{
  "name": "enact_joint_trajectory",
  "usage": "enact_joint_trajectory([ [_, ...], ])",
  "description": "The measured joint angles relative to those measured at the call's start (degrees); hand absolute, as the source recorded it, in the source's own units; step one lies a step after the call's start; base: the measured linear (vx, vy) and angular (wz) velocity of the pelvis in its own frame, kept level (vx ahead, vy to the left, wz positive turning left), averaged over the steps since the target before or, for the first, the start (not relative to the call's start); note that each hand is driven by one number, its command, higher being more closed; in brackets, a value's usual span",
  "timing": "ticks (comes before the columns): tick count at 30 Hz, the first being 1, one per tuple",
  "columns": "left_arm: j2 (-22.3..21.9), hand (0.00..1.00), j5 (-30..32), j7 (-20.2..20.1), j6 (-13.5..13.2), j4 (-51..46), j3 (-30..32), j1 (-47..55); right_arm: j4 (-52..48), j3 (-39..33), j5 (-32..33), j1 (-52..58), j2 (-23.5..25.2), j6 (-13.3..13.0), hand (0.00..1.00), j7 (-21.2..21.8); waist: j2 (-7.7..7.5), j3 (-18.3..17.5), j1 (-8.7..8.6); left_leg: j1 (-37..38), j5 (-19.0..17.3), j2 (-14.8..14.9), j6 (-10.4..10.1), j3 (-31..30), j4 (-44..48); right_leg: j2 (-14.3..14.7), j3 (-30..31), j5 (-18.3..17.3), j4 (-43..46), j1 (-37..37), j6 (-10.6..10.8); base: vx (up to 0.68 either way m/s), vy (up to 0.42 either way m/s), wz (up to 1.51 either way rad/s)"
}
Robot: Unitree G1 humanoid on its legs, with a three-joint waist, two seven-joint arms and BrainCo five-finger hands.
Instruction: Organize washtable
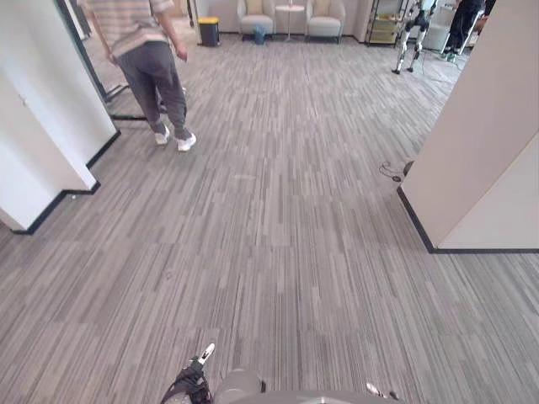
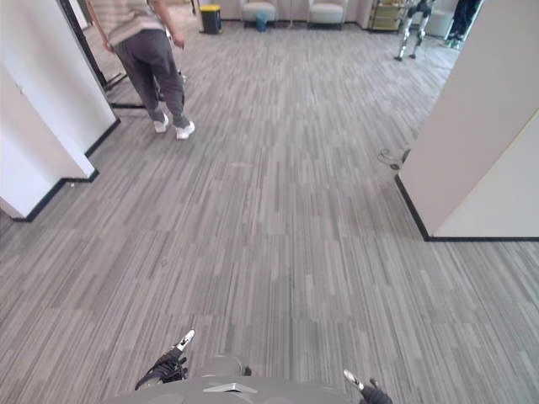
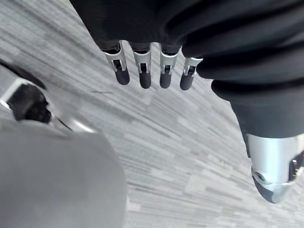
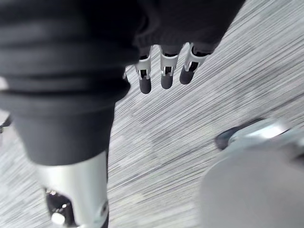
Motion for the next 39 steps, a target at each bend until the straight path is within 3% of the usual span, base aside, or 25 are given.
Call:
enact_joint_trajectory([
  [1, -0.04, 0.0, 0.02, 0.21, 0.19, 0.21, -0.46, 0.81, -0.11, 0.42, 0.62, -0.41, 0.16, -0.05, 0.0, 0.0, 0.31, -0.05, 0.0, 1.16, 0.92, 0.14, -0.55, -0.82, -15.72, -0.6, 0.15, -1.56, 0.0, 1.01, 0.49, -0.4, 0.1, -0.22],
  [2, -0.39, 0.0, 0.05, 0.6, 0.04, 0.12, -1.07, 2.58, -0.71, 0.93, 1.42, 0.15, 0.14, -0.12, 0.0, 0.1, 1.2, -0.58, -0.41, 2.17, 4.68, 0.58, -0.68, -1.67, -29.43, -0.66, 0.21, -3.6, 1.01, 0.98, 0.96, -0.42, 0.131, -0.07],
  [4, -0.63, 0.0, 0.09, 1.27, 0.19, 0.42, -1.09, 4.22, -2.0, 2.75, 2.7, 0.63, -0.48, -0.69, 0.0, -0.27, 1.66, -0.76, -0.92, 2.4, 8.07, 1.0, -1.41, -1.51, -33.0, -0.91, 0.49, -6.87, 3.71, 0.81, 1.89, -0.1, 0.107, 0.0],
  [5, -0.39, 0.0, 0.09, 1.29, 0.26, 0.91, -1.11, 5.39, -1.84, 3.71, 2.73, 1.27, -0.57, -0.69, 0.0, -0.38, 0.97, -1.12, -0.64, 3.62, 13.56, 1.06, -1.79, 0.56, -35.37, -1.69, 1.13, -8.73, 5.55, 0.95, 2.97, 0.14, 0.085, -0.1],
  [6, -0.33, 0.0, 0.06, 1.25, 0.23, 1.04, -1.12, 5.78, -1.72, 4.11, 2.69, 1.29, -0.32, -0.66, 0.0, -0.43, 0.4, -1.44, -0.57, 4.26, 14.1, 0.4, -1.6, 1.52, -36.08, -2.65, 1.48, -9.36, 6.06, 1.02, 3.36, 0.11, 0.051, -0.11],
  [7, 3.39, 0.0, 0.54, 1.04, 0.05, 6.7, -6.1, 5.27, 1.09, -0.75, 2.78, 2.76, 0.81, -0.54, 0.0, -0.23, -2.82, -2.2, -1.36, 18.72, 19.56, -1.84, -0.23, 2.78, -57.16, -7.58, 7.23, -8.95, 4.45, -0.73, 6.42, 0.04, 0.026, -0.03],
  [14, 3.49, 0.0, 0.55, 1.04, 0.18, 6.57, -6.76, 5.21, 1.1, -0.79, 2.72, 2.79, 0.79, -0.47, 0.0, -0.13, -2.81, -2.18, -1.45, 18.72, 19.56, -1.78, -0.23, 2.87, -57.19, -7.55, 7.27, -8.94, 4.42, -0.74, 6.42, 0.0, 0.0, 0.0],
  [20, 3.47, 0.0, 0.55, 1.03, 0.94, 6.26, -6.87, 5.21, 1.22, -3.37, 2.12, 2.45, 0.74, 1.97, 0.0, 0.28, -2.44, -1.88, -1.44, 18.37, 19.47, -1.52, -0.23, 4.08, -57.23, -7.47, 8.16, -8.89, 3.5, -1.11, 7.1, 0.0, 0.004, -0.09],
  [22, 3.52, 0.0, 0.5, 0.97, 1.46, 5.86, -6.81, 5.2, 2.53, -5.84, 2.1, 1.26, 0.8, 2.55, 0.0, 0.67, -2.47, -1.8, -1.6, 16.44, 18.44, -1.67, -0.39, 4.34, -56.07, -7.63, 8.25, -8.82, 3.31, -2.47, 7.31, 0.02, 0.021, -0.05],
  [24, 3.6, 0.0, 0.37, 0.76, 1.87, 4.41, -6.66, 5.09, 2.91, -10.06, 2.13, 0.24, 1.03, 3.4, 0.0, 0.77, -2.71, -0.67, -1.76, 11.99, 14.81, -2.8, 0.58, 4.42, -49.45, -8.65, 6.9, -9.18, 3.25, -3.57, 8.1, 0.05, 0.06, 0.18],
  [26, 3.07, 0.0, 0.09, 0.76, 2.19, 2.98, -5.98, 4.9, 2.72, -13.94, 2.15, 0.26, 1.03, 4.18, 0.0, 0.67, -2.18, 0.25, -1.8, 7.36, 9.97, -4.25, 2.27, 5.21, -39.31, -10.36, 4.94, -10.83, 4.13, -3.66, 10.35, 0.18, 0.119, 0.38],
  [27, 2.72, 0.0, 0.1, 0.77, 2.57, 1.36, -5.59, 5.47, 2.17, -13.73, 2.16, 1.53, 0.76, 4.45, 0.0, 0.65, -2.26, 0.22, -1.91, 5.56, 6.44, -4.93, 3.7, 9.04, -32.15, -11.96, 2.95, -12.02, 7.43, -3.32, 13.36, 0.32, 0.118, 0.38],
  [29, 1.27, 0.0, 0.12, 0.65, 2.63, 0.51, -4.56, 5.32, 0.84, -12.03, 2.31, 2.49, 0.55, 4.53, 0.0, 0.58, -0.51, 0.77, -1.6, 6.07, 1.01, -3.99, 4.58, 9.98, -30.15, -11.11, 0.66, -13.12, 24.99, -9.92, 15.02, 0.2, 0.116, 0.27],
  [30, 1.85, 0.0, 0.1, 0.63, 2.69, -0.09, -4.37, 4.38, -1.04, -9.32, 2.63, 2.75, 1.57, 4.4, 0.0, 0.57, -1.69, 1.55, -1.4, 6.48, -1.2, -4.85, 4.67, 9.97, -28.36, -12.25, 0.59, -9.11, 43.68, -18.52, 13.64, 0.07, 0.101, 0.27],
  [31, 2.4, 0.0, 0.09, 0.65, 2.74, -0.4, -4.37, 3.5, -1.98, -8.65, 2.82, 3.18, 2.41, 4.34, 0.0, 0.6, -2.03, 2.52, -1.54, 7.23, -2.52, -5.18, 4.95, 9.73, -27.07, -13.05, 0.84, -7.58, 52.97, -23.38, 12.07, 0.31, 0.106, 0.19],
  [32, 2.61, 0.0, 0.12, 0.68, 2.74, -2.42, -4.27, 3.37, -2.23, -8.73, 2.98, 3.41, 2.94, 4.23, 0.0, 0.68, -3.01, 3.14, -1.24, 10.31, -4.85, -5.16, 5.29, 9.39, -26.77, -12.95, 0.07, -7.96, 59.78, -29.9, 12.13, 0.44, 0.078, 0.06],
  [34, 2.42, 0.0, 0.11, 0.78, 2.79, -4.3, -4.3, 2.91, -2.27, -8.7, 2.93, 4.29, 3.5, 4.03, 0.0, 0.69, -3.12, 3.19, -1.8, 14.25, -6.59, -4.74, 6.18, 8.85, -29.88, -12.64, -4.4, -8.65, 55.24, -34.8, 10.92, 0.43, 0.03, -0.08],
  [36, 2.0, 0.0, 0.09, 0.85, 2.6, -4.99, -4.46, -0.06, -2.39, -8.92, 2.84, 4.67, 3.68, 4.35, 0.0, 0.73, -3.04, 3.16, -3.12, 18.23, -6.97, -4.61, 6.55, 7.02, -34.43, -10.92, -9.85, -8.25, 41.63, -36.77, 11.22, 0.47, -0.095, 0.26],
  [37, 1.2, 0.0, 0.07, 0.76, 2.42, -5.19, -4.46, -2.42, -2.43, -8.98, 2.89, 4.75, 3.75, 4.69, 0.0, 1.3, -2.97, 3.18, -3.87, 20.64, -7.37, -4.59, 6.7, 5.67, -37.23, -9.27, -11.03, -7.11, 30.61, -36.46, 11.23, 0.49, -0.139, 0.44],
  [38, 0.63, 0.0, 0.08, 0.66, 2.37, -5.37, -4.42, -3.38, -2.51, -8.99, 2.89, 4.85, 3.81, 4.87, 0.0, 1.57, -2.99, 3.15, -4.18, 22.06, -7.63, -4.61, 6.55, 5.17, -38.63, -8.62, -11.37, -6.16, 26.27, -36.11, 10.38, 0.61, -0.226, 0.64],
  [39, -0.72, 0.0, 0.1, 0.38, 2.27, -5.8, -4.22, -4.36, -4.01, -8.69, 2.87, 5.96, 4.18, 4.76, 0.0, 1.53, -2.6, 2.4, -5.0, 24.59, -8.31, -4.12, 5.25, 3.5, -40.66, -7.68, -12.15, -3.92, 22.84, -35.88, 7.21, 0.5, -0.246, 0.62],
])
